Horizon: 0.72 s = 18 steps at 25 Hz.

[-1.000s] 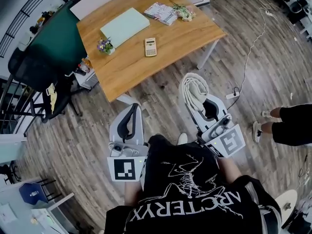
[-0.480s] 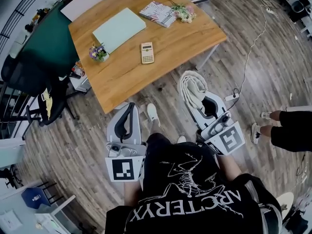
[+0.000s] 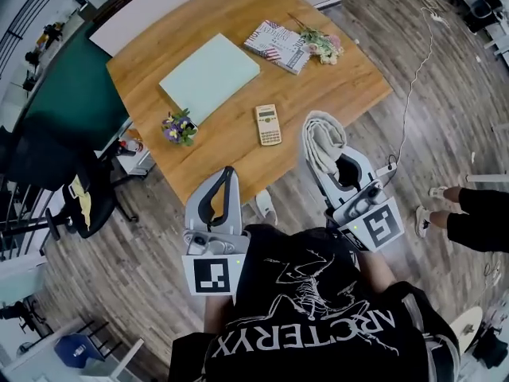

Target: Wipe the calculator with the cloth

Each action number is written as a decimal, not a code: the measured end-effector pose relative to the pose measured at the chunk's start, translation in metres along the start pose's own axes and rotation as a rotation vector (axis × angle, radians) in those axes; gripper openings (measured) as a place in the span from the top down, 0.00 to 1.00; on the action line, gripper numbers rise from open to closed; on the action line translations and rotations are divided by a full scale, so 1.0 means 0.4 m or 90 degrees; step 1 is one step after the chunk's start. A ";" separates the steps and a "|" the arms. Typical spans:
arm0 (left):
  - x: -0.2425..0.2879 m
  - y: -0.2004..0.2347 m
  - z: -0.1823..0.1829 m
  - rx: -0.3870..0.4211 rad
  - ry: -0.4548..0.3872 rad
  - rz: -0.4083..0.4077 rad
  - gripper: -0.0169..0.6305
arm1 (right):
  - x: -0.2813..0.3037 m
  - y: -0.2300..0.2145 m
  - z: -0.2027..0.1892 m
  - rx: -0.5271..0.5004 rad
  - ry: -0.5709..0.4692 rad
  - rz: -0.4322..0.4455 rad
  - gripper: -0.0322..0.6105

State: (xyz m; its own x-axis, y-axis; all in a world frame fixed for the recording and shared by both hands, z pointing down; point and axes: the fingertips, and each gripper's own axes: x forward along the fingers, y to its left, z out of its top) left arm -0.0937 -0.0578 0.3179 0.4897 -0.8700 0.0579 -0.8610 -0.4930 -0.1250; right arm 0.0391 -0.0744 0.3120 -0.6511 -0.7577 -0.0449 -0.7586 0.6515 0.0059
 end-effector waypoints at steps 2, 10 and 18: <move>0.030 0.048 -0.002 -0.006 -0.002 -0.010 0.96 | 0.070 -0.005 0.025 -0.002 -0.008 -0.003 0.80; 0.096 0.145 -0.018 -0.015 0.003 -0.018 0.96 | 0.179 -0.035 -0.028 0.008 0.002 -0.007 0.80; 0.130 0.189 -0.032 -0.023 0.022 0.036 0.96 | 0.263 -0.106 -0.191 -0.134 0.175 0.044 0.80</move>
State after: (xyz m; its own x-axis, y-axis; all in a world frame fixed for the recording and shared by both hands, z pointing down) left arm -0.1350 -0.1405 0.3240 0.4349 -0.8963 0.0865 -0.8921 -0.4420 -0.0938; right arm 0.0009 -0.1848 0.3834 -0.6614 -0.7129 0.2330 -0.6828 0.7009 0.2063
